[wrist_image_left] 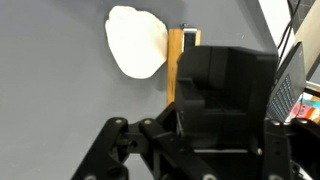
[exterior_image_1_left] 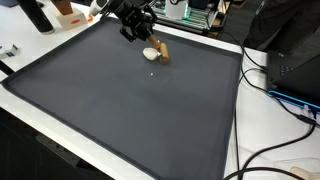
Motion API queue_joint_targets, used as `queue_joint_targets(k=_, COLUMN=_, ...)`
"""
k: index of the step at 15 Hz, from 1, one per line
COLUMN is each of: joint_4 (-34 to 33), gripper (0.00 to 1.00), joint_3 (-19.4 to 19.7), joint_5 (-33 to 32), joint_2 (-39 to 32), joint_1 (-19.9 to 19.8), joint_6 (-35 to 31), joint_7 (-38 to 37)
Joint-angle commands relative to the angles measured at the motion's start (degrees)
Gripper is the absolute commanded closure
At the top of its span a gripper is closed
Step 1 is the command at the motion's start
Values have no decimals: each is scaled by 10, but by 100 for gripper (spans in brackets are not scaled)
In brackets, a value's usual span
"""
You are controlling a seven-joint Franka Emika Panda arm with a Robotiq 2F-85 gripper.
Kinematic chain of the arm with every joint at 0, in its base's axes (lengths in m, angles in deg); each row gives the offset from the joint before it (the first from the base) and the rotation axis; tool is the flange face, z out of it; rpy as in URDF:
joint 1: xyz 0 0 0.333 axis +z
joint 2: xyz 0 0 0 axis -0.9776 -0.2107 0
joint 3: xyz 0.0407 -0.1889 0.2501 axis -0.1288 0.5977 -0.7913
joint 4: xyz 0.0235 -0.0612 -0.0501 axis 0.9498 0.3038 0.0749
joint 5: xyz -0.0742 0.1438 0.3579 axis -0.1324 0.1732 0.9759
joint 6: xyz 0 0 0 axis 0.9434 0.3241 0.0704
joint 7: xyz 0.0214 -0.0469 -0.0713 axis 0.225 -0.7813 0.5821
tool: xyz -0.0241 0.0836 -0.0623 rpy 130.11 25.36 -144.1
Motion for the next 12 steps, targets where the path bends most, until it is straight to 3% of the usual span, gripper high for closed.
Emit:
queue_joint_targets(k=1, joint_4=-18, gripper=81, joint_3=-6, joint_5=25, joint_2=-13, joint_1=-16, joint_6=28, joint_7=12)
queue_joint_targets(k=12, joint_4=-42, gripper=81, joint_3=-2, joint_5=49, joint_2=-34, joint_1=-27, joint_6=75, joint_7=-6)
